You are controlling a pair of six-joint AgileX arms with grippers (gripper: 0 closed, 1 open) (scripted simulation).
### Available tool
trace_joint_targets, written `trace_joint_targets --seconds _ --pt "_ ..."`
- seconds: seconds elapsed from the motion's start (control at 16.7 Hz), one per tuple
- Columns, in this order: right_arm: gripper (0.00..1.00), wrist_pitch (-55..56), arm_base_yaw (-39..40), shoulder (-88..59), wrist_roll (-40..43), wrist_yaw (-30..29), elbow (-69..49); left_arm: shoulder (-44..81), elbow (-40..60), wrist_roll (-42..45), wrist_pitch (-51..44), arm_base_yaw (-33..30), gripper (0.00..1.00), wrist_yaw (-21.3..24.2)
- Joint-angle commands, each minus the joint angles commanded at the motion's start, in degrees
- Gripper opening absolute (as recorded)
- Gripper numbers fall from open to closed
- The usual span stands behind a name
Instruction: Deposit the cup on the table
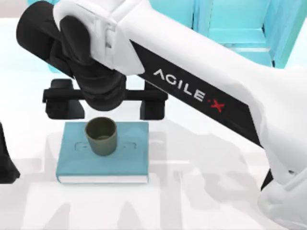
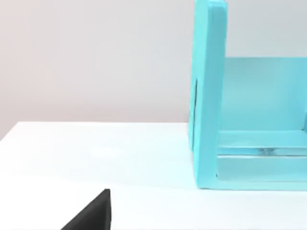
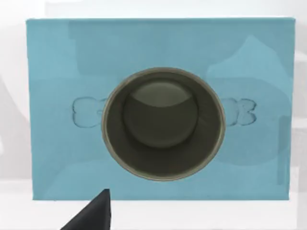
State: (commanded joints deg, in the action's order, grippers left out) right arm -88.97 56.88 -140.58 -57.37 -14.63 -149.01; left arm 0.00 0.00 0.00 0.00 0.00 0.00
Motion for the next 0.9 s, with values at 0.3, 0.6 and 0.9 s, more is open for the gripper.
trace_joint_targets --seconds 0.3,0.6,0.9 --pt "1.0 11.19 -1.21 0.98 1.35 0.25 11.8 0.0 0.0 0.0 0.0 0.0 1.0 0.0" --pt "1.0 22.52 -2.33 1.55 2.49 0.45 23.42 0.0 0.0 0.0 0.0 0.0 1.0 0.0" --pt "1.0 23.19 -2.41 1.59 2.57 0.46 24.09 0.0 0.0 0.0 0.0 0.0 1.0 0.0"
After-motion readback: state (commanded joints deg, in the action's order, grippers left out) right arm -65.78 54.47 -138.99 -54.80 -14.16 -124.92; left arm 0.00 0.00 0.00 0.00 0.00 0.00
